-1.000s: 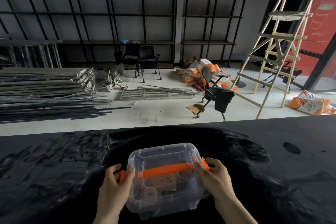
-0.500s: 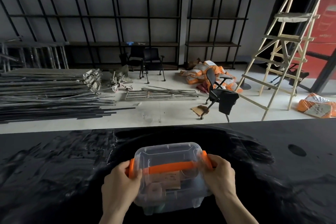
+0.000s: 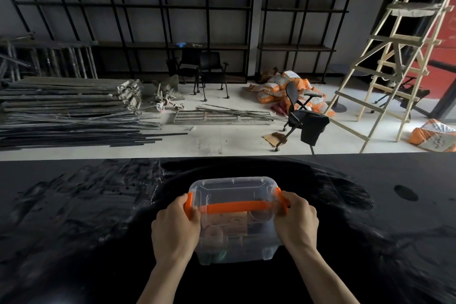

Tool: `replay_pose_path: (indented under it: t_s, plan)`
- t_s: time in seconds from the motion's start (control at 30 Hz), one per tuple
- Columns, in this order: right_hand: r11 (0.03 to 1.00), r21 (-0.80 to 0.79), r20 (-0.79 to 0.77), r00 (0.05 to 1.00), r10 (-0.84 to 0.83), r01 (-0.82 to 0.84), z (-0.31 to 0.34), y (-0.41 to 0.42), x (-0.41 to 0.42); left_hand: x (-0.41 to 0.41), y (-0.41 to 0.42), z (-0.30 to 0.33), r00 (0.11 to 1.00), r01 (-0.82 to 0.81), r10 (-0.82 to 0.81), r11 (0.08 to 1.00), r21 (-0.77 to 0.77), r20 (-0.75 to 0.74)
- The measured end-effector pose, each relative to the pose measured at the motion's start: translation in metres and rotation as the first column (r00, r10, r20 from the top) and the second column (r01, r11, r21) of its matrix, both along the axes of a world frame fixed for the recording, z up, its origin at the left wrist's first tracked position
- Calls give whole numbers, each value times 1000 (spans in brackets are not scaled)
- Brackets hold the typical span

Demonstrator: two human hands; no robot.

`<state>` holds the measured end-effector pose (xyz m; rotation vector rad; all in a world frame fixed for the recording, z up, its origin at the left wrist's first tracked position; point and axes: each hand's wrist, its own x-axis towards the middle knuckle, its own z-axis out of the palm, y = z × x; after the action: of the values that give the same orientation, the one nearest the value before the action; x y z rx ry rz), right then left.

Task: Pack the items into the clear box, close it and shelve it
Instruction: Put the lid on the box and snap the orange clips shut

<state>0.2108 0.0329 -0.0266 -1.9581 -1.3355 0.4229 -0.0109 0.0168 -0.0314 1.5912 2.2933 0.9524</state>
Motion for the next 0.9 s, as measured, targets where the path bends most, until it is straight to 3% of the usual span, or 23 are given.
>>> replay_pose_path:
  t_s: [0.13,0.23,0.27,0.33,0.43,0.5,0.9]
  plan:
    - [1000,7,-30,999,17,-16,2,-3,-1,-2,3,-7,1000,5,-4,1000,-27,31]
    - [998,-58,-276,961,13,-31,1,-2,4,-7,1,-11,977,35,-23,998,-55,211]
    - [995,-83,-352,936,14,-46,-1,-2,7,-8,-1,-12,938,50,-25,997,-63,345]
    - [986,-127,-432,901,46,-111,-2,-4,9,-6,-5,-14,769,82,-20,994,-67,639]
    - [975,-134,-470,877,96,-178,-5,-6,10,3,-8,-19,542,99,-4,993,-60,840]
    - [977,-133,-443,892,91,-166,-6,-5,11,8,-6,-20,494,75,8,996,-52,870]
    - [995,-96,-379,924,-37,0,10,-9,70,69,22,-2,503,227,-160,973,49,849]
